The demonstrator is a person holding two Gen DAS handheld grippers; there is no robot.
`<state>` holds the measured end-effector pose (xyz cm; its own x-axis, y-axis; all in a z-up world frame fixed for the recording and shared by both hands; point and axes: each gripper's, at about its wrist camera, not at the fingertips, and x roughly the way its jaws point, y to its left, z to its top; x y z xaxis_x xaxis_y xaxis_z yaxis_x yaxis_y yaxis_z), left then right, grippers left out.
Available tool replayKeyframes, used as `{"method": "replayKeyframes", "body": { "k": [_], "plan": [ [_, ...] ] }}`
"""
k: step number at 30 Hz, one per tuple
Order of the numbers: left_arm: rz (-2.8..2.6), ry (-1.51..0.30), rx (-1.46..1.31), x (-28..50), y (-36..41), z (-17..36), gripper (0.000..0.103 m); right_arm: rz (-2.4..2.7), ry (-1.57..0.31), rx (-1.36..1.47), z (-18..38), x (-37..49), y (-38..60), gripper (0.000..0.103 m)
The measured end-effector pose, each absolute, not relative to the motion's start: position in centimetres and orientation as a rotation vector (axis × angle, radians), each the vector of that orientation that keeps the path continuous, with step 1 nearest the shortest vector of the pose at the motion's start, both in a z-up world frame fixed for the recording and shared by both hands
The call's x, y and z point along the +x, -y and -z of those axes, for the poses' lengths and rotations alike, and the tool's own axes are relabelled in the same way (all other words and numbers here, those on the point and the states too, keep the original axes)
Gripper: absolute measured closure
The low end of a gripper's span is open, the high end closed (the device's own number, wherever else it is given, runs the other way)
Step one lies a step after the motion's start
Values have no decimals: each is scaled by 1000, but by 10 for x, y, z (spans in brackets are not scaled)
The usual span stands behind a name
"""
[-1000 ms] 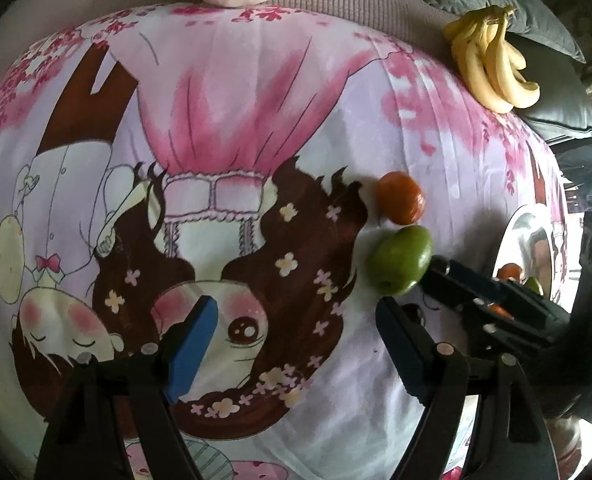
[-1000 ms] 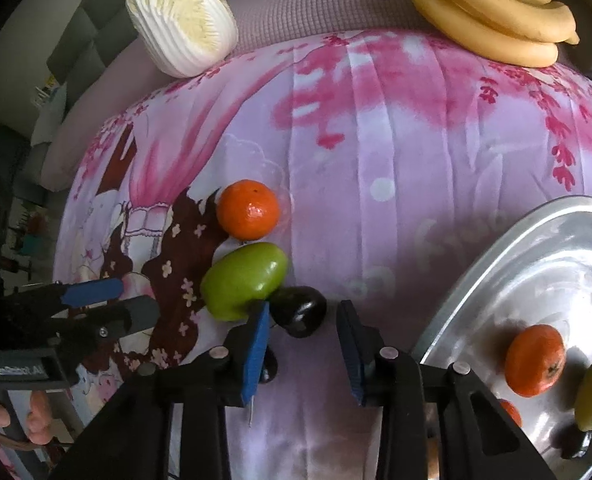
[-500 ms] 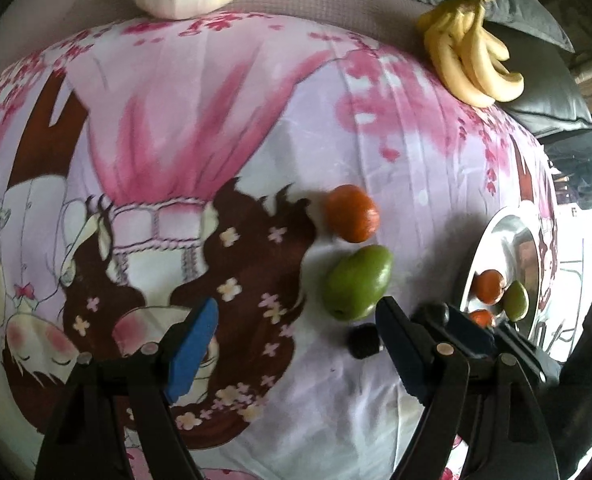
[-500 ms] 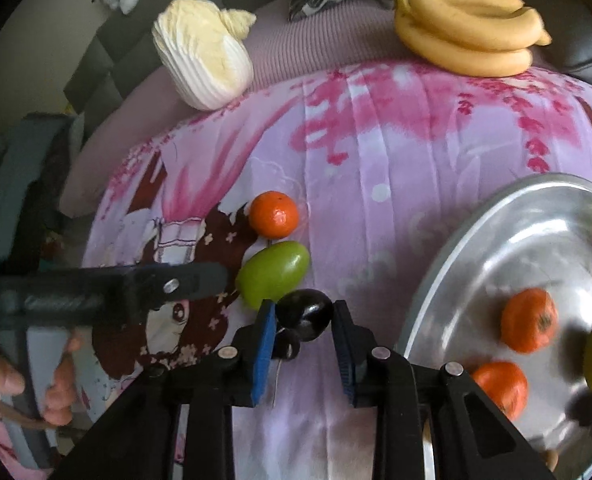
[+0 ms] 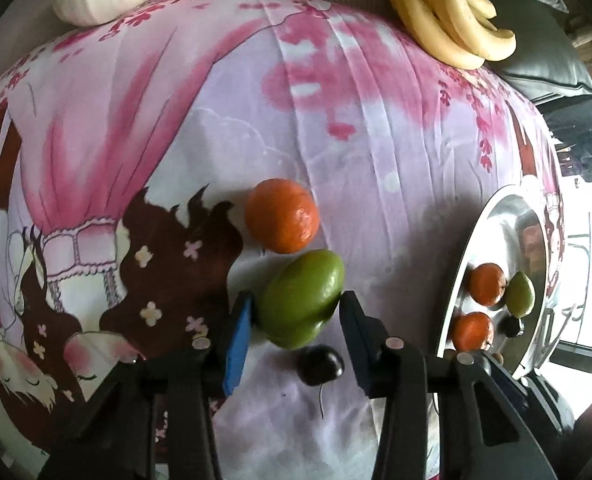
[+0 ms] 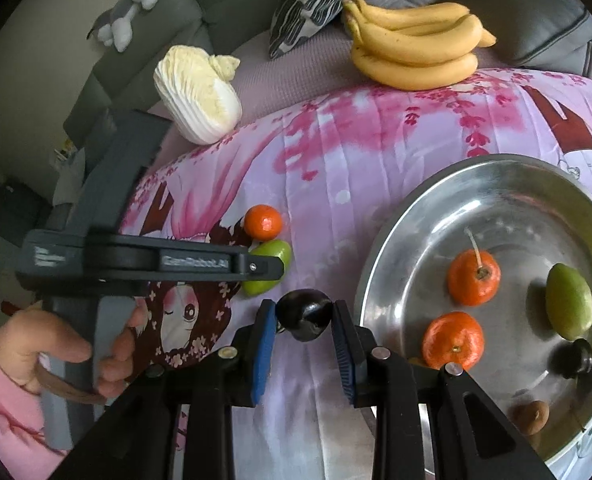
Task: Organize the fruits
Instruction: 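Carry the green fruit in the left tool while the right tool carries the plum over the bowl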
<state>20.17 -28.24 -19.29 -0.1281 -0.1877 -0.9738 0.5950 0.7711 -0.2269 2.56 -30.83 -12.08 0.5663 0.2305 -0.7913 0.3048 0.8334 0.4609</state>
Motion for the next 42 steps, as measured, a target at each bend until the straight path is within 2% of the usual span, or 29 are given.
{"method": "replayKeyframes", "body": {
  "k": [5,15,22,29,42],
  "plan": [
    [665,-1568,352,198,302,206,60,45,-966,635,119,19,315,73],
    [672,-1513,381,169,316,201,63,96,-905,646,102,1,345,73],
    [720,-1464,370,146,326,174,64,197,-886,669,100,-15,381,72],
    [863,-1428,402,103,375,154,63,281,-904,661,106,-26,404,72],
    [892,-1472,464,83,426,184,63,320,-985,671,132,-24,411,72]
  ]
}}
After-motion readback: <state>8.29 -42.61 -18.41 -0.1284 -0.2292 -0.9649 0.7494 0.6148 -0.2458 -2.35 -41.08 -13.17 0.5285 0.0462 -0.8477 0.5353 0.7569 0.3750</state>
